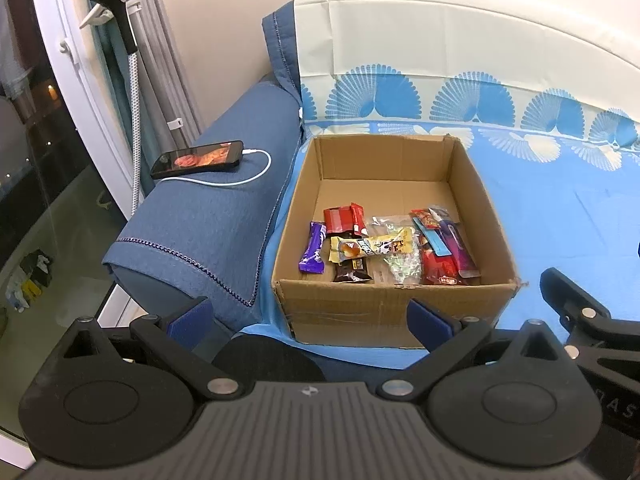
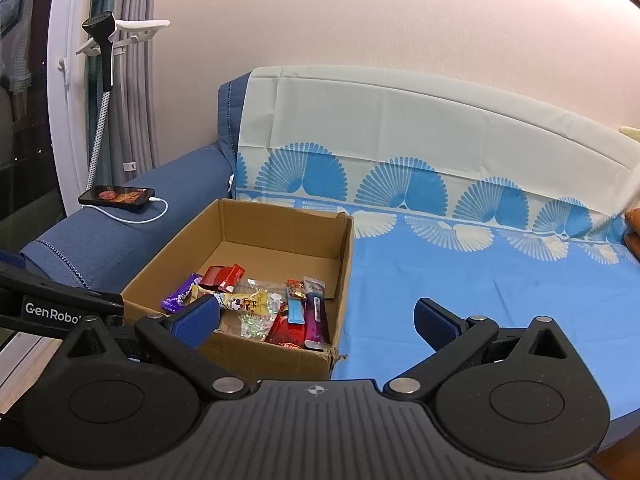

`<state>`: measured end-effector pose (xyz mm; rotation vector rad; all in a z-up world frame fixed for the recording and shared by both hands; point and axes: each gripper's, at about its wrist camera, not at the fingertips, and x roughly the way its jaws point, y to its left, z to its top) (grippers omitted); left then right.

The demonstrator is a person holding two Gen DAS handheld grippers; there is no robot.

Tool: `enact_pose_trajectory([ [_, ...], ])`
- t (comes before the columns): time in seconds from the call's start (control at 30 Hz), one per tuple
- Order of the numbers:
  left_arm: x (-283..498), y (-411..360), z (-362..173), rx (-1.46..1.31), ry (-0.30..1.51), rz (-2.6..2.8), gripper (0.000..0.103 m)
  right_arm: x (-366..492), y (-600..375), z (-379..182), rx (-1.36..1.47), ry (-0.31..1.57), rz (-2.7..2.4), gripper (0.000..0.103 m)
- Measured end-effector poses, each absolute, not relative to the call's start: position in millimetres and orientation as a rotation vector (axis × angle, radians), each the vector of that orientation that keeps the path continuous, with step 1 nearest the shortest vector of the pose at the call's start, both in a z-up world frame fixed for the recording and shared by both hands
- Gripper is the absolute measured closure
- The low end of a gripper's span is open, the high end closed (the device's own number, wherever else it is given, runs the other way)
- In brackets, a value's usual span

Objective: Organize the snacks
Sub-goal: 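Lift both tools away from the box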

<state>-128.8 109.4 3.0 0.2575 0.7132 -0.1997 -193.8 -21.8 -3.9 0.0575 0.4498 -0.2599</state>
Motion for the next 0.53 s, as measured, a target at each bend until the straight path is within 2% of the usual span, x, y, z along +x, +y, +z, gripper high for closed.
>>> enact_pose_trajectory([
  [0.53,-124.5,108.5,2.5,0.258,0.725,-0.193,0.0,-194.1,-21.0,-3.0,0.055,0.449,-0.245,0.0],
])
